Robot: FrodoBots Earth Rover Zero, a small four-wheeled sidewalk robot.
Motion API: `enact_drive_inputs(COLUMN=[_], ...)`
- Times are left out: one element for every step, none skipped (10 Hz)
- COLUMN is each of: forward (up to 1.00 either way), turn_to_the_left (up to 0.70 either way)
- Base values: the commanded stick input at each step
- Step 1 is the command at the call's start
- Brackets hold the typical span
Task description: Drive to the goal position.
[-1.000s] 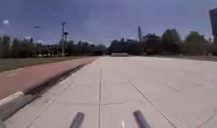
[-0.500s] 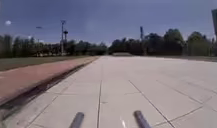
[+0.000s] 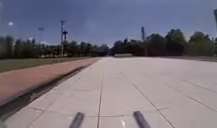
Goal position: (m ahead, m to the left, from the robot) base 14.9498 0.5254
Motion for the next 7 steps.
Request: enact_drive_inputs(forward=[1.00,1.00,1.00,1.00,1.00,1.00,1.00], turn_to_the_left=[0.00,0.00,0.00,0.00,0.00,0.00,0.18])
